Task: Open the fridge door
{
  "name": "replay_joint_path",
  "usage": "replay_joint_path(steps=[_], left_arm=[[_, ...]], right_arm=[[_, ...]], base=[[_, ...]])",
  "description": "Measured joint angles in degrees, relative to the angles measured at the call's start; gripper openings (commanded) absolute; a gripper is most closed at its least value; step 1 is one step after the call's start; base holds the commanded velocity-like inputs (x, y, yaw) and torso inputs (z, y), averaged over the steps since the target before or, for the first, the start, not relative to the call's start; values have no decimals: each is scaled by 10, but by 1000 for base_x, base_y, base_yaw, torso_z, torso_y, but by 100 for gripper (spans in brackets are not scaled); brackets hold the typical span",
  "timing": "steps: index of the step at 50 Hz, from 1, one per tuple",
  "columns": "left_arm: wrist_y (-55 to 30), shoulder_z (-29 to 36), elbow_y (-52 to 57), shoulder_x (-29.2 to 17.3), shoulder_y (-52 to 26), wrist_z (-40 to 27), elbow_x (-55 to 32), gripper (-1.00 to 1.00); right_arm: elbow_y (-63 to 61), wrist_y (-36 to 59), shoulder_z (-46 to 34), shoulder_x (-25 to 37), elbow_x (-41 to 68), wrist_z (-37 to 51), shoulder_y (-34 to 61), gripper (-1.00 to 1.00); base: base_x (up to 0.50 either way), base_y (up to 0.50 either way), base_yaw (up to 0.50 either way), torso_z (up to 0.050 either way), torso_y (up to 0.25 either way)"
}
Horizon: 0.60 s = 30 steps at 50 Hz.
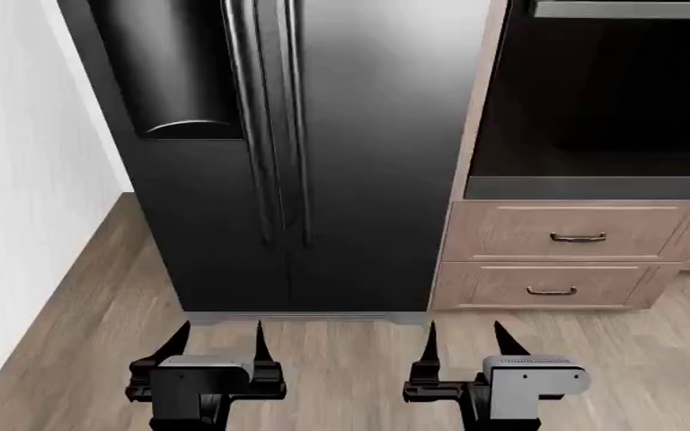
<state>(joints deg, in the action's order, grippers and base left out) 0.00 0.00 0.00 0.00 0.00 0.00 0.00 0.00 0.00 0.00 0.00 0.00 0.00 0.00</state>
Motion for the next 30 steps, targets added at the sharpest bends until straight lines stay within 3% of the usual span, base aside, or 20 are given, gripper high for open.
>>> replay_joint_path(steps=[30], left_arm=[[-17, 33, 11, -28, -4, -43, -10, 100]], right_arm=[[2, -3, -34, 29, 20, 36, -4, 100]], base=[[0, 0, 0, 0, 0]])
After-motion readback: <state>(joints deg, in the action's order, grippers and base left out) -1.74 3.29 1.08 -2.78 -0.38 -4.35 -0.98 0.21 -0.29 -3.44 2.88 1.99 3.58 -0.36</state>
